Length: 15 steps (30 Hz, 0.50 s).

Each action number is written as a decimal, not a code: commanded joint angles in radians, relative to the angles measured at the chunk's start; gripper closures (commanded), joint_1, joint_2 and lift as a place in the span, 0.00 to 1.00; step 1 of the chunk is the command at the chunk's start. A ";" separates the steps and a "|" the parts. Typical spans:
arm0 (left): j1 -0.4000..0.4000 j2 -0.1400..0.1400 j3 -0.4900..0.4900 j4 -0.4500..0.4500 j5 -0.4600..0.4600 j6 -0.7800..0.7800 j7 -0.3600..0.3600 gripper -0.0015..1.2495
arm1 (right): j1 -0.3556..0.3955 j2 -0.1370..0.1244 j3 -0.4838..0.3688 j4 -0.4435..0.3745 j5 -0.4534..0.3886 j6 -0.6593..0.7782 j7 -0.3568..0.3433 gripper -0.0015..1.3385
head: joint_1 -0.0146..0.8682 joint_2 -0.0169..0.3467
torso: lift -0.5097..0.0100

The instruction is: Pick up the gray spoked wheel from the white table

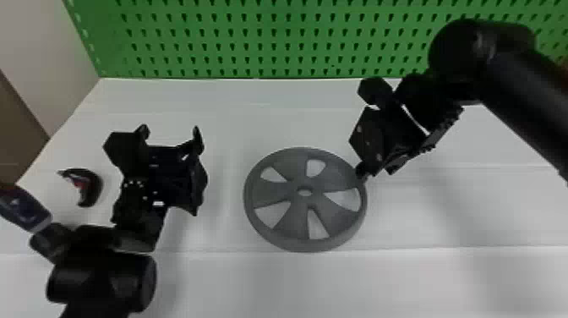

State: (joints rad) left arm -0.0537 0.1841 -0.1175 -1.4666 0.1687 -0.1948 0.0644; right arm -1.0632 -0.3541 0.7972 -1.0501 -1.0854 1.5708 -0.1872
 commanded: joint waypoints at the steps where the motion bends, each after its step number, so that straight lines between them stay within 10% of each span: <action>1: 0.000 0.000 0.002 -0.001 0.000 0.000 0.000 0.12 | -0.008 -0.005 0.053 -0.016 -0.045 0.001 0.000 0.39 | 0.93 0.17 | 0.79; 15: 0.002 0.000 0.004 -0.003 0.000 0.000 0.000 0.12 | -0.012 -0.008 0.089 -0.025 -0.093 0.001 0.000 0.39 | 0.93 0.17 | 0.79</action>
State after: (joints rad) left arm -0.0520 0.1841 -0.1136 -1.4696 0.1687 -0.1948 0.0644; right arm -1.0742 -0.3613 0.8828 -1.0751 -1.1780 1.5708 -0.1871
